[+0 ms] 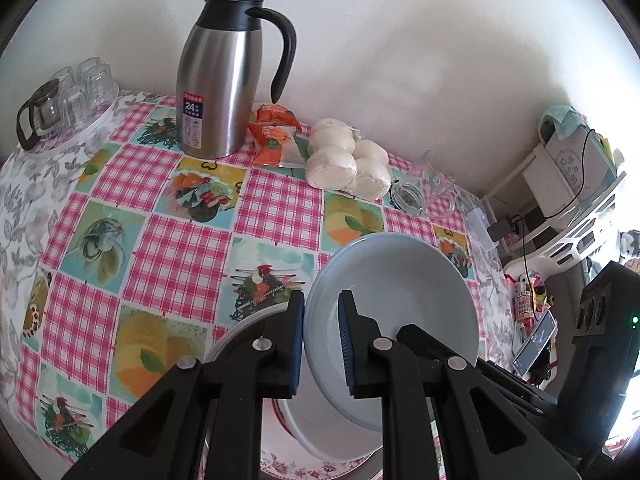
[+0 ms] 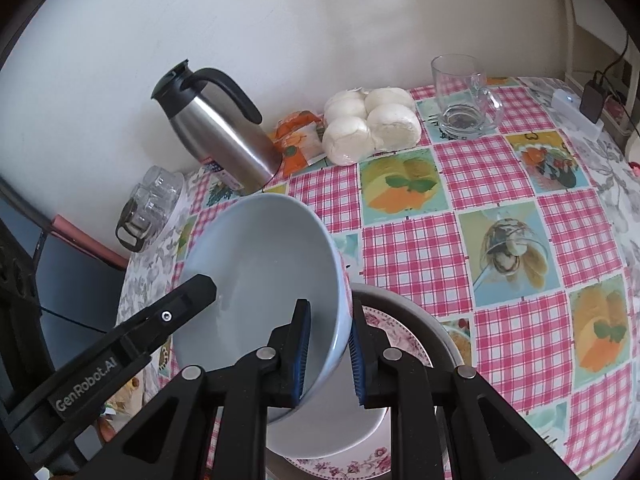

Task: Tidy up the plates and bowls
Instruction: 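Carry the pale blue bowl over the steel basin with both grippers, then lower the pale blue bowl onto the bowl stack in the basin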

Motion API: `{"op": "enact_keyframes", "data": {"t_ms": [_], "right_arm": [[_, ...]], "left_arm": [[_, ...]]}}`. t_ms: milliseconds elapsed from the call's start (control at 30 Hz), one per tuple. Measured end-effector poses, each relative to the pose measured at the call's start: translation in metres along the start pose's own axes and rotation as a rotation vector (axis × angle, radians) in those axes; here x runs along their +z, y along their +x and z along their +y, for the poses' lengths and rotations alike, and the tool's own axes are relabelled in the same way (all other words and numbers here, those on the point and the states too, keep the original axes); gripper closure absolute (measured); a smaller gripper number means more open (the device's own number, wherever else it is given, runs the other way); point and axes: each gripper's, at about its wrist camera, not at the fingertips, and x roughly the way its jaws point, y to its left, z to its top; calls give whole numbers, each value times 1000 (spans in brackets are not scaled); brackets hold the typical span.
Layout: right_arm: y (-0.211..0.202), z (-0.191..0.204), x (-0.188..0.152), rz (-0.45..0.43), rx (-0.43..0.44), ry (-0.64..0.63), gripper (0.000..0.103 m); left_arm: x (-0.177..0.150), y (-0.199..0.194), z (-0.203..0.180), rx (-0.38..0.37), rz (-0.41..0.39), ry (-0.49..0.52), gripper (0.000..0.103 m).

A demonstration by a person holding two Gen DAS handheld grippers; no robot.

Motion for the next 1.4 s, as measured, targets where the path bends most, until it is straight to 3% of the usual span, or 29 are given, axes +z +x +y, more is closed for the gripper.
{"op": "enact_keyframes", "data": {"t_ms": [1400], "right_arm": [[15,16,-32,86,-170,-118,77]], "left_arm": [[-32,16,23,-49,100,-46,86]]}}
